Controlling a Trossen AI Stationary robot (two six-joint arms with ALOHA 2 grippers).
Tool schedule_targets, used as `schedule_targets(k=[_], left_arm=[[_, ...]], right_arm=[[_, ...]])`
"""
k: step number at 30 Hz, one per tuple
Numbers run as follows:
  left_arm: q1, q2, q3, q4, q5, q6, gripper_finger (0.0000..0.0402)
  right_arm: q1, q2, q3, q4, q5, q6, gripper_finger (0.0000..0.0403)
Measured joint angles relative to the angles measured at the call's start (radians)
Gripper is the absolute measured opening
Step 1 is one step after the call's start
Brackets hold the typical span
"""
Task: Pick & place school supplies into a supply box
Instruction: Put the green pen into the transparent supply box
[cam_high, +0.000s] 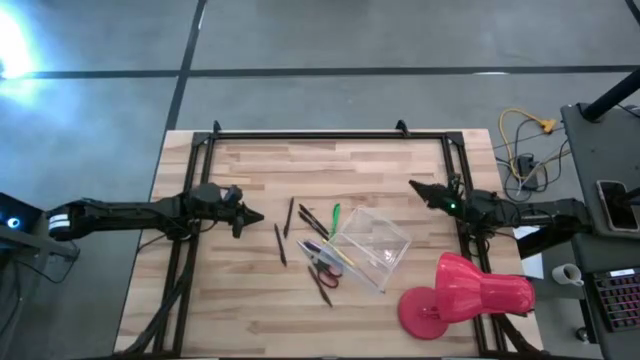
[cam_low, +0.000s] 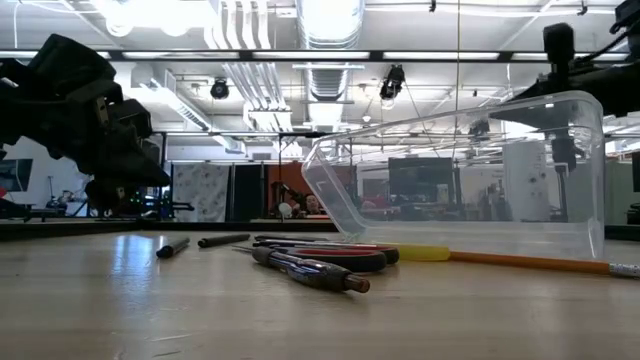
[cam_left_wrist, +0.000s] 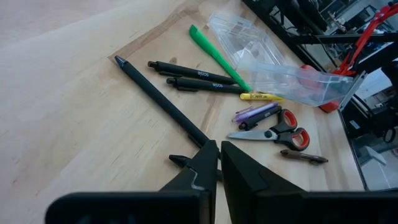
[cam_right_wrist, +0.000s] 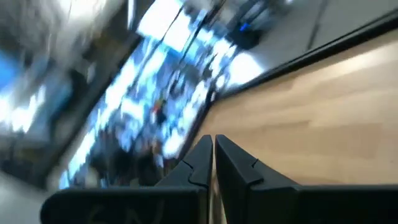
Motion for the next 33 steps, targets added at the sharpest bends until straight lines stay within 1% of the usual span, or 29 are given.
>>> schedule_targets(k=[2, 3, 6, 8, 10, 13, 16, 19, 21, 22, 23, 24, 25, 28, 29, 30, 31, 33], left_arm=[[0.000, 0.000, 0.000, 0.000, -0.004, 0.032, 0.0006], [0.001, 0.000, 0.000, 0.000, -0.012, 0.097, 0.0006], [0.001, 0.000, 0.000, 0.000, -0.041, 0.322, 0.0006], [0.001, 0.000, 0.000, 0.000, -0.040, 0.406, 0.0006], [0.001, 0.000, 0.000, 0.000, -0.061, 0.473, 0.0006], [0.002, 0.000, 0.000, 0.000, -0.168, 0.621, 0.0006], [0.002, 0.000, 0.000, 0.006, -0.212, 0.644, 0.0006], [0.002, 0.000, 0.000, 0.005, -0.215, 0.675, 0.0006], [0.002, 0.000, 0.000, 0.006, -0.215, 0.690, 0.0006], [0.000, 0.000, 0.000, 0.010, -0.211, 0.646, 0.0006], [0.000, 0.000, 0.000, 0.017, -0.207, 0.561, 0.0006], [0.000, 0.000, 0.001, 0.026, -0.206, 0.437, 0.0006], [0.000, 0.000, 0.003, 0.041, -0.209, 0.295, 0.0006], [0.002, 0.000, 0.006, 0.094, -0.216, -0.211, 0.0006], [0.002, 0.000, 0.007, 0.095, -0.216, -0.348, 0.0006], [0.002, 0.000, 0.006, 0.094, -0.216, -0.453, 0.0006], [0.002, 0.000, 0.006, 0.094, -0.219, -0.506, 0.0006], [0.002, 0.006, 0.006, 0.094, -0.231, -0.544, 0.0006]], right_arm=[[0.000, 0.021, 0.000, 0.077, 0.045, 0.019, 0.0013], [0.000, 0.035, 0.000, 0.139, 0.044, -0.004, 0.0013], [0.006, 0.104, 0.007, 0.367, -0.014, -0.104, 0.0013], [0.014, 0.170, 0.037, 0.436, -0.047, -0.132, 0.0013], [0.017, 0.242, 0.079, 0.424, -0.050, -0.134, 0.0013], [0.016, 0.362, 0.148, 0.354, -0.031, -0.131, 0.0013], [0.016, 0.486, 0.210, 0.319, -0.031, -0.115, 0.0013], [0.016, 0.592, 0.272, 0.316, -0.030, -0.110, 0.0013], [0.016, 0.647, 0.310, 0.281, -0.031, -0.107, 0.0013], [0.016, 0.674, 0.329, 0.264, -0.030, -0.093, 0.0013], [0.013, 0.702, 0.350, 0.246, -0.031, -0.069, 0.0013], [0.008, 0.727, 0.369, 0.222, -0.031, -0.038, 0.0013], [0.003, 0.750, 0.387, 0.189, -0.035, -0.006, 0.0013], [-0.008, 0.817, 0.444, 0.064, -0.052, 0.091, 0.0013], [-0.008, 0.839, 0.462, 0.028, -0.053, 0.113, 0.0013], [-0.007, 0.864, 0.481, 0.005, -0.053, 0.130, 0.0013], [-0.008, 0.892, 0.499, -0.001, -0.052, 0.140, 0.0013], [-0.007, 0.949, 0.535, 0.000, -0.055, 0.157, 0.0013]])
